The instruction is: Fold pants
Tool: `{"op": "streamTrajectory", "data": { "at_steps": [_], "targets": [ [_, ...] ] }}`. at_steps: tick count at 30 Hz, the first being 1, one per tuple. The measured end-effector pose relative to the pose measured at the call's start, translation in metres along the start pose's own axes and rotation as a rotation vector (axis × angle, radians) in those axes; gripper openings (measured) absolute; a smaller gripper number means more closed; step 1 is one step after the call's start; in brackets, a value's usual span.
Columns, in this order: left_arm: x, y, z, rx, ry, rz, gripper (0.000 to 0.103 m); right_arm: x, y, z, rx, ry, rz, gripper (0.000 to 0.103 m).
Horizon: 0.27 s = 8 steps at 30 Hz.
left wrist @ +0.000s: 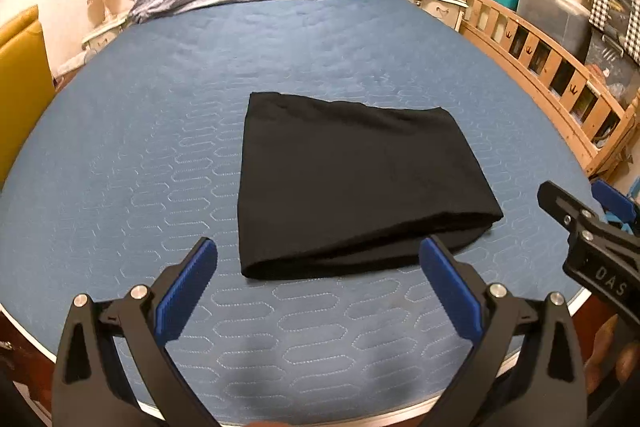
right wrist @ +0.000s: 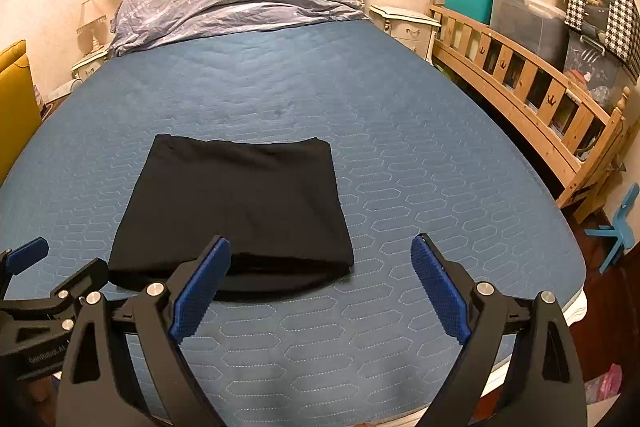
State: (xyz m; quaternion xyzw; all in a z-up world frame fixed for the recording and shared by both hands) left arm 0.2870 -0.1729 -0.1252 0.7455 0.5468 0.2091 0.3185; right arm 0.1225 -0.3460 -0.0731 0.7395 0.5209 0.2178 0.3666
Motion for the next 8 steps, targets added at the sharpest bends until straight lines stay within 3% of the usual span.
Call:
{"op": "streamTrajectory", "data": {
  "at_steps": [8],
  "targets": [
    [0.0013,0.0016,0.0029,0.013,0.008,0.000,0.101,0.0029,-0.0007,0.0037,0.006,0.000,0.001,0.089]
  ]
}}
Point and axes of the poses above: each gripper's, at about its wrist camera, not at the fingertips, and z roughly the way its jaws point, x to its left, y to its top, the point moved 10 cm from there along z, roughly the way its jaws point, and after that the axes turned 6 degrees about -x, right-handed, at the moved point
